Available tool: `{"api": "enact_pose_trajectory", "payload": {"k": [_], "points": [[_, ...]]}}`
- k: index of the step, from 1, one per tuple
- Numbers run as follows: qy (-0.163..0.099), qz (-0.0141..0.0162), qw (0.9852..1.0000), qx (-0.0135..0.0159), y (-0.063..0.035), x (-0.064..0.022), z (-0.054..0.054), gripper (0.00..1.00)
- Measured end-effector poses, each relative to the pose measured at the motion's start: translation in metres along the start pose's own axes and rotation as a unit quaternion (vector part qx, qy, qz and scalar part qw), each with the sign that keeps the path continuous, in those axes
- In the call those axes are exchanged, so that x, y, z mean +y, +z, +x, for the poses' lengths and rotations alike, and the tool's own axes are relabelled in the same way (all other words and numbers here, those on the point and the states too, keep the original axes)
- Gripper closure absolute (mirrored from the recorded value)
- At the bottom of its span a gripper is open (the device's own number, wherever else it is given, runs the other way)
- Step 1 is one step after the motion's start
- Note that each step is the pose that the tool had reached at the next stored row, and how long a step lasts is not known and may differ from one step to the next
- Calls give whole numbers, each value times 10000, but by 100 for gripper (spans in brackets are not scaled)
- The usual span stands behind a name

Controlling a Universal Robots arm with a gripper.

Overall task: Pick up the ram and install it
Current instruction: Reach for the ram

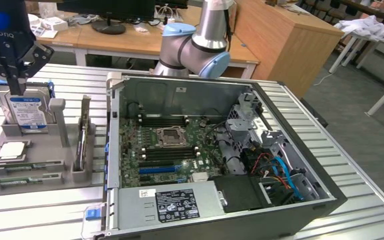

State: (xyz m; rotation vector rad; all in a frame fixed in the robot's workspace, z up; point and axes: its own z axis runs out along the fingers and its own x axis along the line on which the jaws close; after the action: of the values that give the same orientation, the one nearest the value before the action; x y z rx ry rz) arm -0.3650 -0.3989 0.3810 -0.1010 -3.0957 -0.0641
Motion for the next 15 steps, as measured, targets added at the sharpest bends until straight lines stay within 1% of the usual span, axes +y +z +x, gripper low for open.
{"api": "enact_pose_trajectory", "payload": {"k": [10,15], "points": [[-322,15,9995,13,0,0,0,89],[-334,15,9994,13,0,0,1,89]]}}
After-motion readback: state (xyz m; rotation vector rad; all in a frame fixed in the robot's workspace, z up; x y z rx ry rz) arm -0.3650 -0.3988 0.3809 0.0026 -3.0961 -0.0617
